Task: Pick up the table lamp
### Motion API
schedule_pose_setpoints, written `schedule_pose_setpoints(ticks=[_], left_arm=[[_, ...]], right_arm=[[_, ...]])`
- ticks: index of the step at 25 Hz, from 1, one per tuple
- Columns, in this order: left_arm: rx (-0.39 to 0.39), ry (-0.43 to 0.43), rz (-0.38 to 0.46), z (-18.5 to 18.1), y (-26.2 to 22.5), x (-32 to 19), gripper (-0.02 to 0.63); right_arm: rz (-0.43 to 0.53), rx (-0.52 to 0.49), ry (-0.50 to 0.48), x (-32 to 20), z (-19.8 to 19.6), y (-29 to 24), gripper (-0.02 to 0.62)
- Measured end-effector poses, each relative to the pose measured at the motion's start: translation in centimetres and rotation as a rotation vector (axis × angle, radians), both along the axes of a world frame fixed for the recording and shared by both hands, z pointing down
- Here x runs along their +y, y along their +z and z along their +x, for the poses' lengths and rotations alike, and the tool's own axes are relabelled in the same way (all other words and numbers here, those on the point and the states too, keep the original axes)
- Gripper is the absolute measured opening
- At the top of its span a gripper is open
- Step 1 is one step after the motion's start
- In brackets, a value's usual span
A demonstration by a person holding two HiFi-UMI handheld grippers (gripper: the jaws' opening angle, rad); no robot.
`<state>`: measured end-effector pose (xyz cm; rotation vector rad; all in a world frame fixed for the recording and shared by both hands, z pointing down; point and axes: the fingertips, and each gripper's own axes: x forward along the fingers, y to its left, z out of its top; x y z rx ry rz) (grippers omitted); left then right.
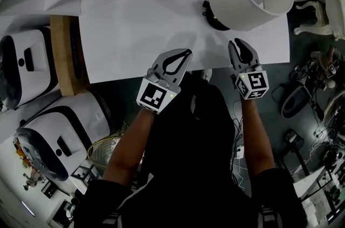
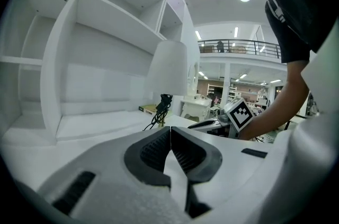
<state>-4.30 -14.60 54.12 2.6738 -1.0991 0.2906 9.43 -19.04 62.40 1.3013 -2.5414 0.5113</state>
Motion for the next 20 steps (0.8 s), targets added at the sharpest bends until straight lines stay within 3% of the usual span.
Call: schedule_pose_setpoints(ticks=[5,10,20], left_arm=[[-0.058,0.045,0.041,-0.4,1.3,-0.6,0.018],[0.007,-0.028,-0.014,-1.0,1.5,-1.1,0.018],[0.017,-0.035,-0.019,-1.6,2.2,-1.6,0.018]], right_arm=[[0.000,0.003,-0.005,-0.8,-0.6,0.7,0.061],[-0.002,0.007,-0.004,-2.0,-0.8,1.3,0.063],[0.001,0.031,0.005,-4.9,-1.1,1.9,0.089]])
